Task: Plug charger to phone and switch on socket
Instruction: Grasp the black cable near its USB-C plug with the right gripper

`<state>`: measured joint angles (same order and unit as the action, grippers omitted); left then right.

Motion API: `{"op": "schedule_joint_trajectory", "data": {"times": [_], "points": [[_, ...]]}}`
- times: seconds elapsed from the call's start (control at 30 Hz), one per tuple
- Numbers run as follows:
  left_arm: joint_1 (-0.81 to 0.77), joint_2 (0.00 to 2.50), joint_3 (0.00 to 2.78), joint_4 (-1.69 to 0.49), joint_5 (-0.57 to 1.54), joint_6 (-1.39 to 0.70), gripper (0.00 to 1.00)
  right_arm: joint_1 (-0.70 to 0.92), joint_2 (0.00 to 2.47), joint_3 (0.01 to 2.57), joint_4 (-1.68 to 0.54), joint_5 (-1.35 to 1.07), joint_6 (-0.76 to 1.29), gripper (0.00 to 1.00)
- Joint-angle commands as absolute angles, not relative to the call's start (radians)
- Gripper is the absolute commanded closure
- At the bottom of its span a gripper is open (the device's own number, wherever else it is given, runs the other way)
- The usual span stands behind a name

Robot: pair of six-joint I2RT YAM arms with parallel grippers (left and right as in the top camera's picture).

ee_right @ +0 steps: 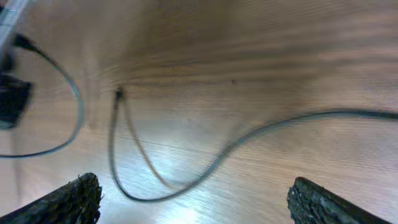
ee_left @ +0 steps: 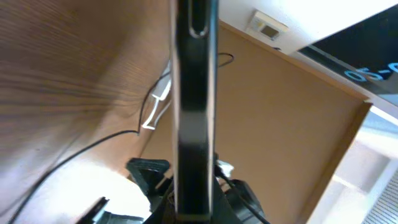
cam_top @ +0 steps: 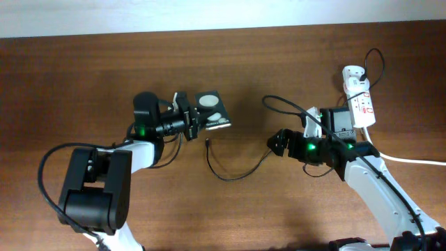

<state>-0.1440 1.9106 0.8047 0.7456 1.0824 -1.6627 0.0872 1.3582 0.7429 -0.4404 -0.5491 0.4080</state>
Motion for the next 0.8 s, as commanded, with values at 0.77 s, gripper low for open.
{"op": "schedule_joint_trajectory", "data": {"times": [0.77], "points": [[0.237,1.914,0.826,0.701,1.201,-1.307,1.0,0.824,1.918,1.184,-0.366,0.024,0.433,0.3]]}}
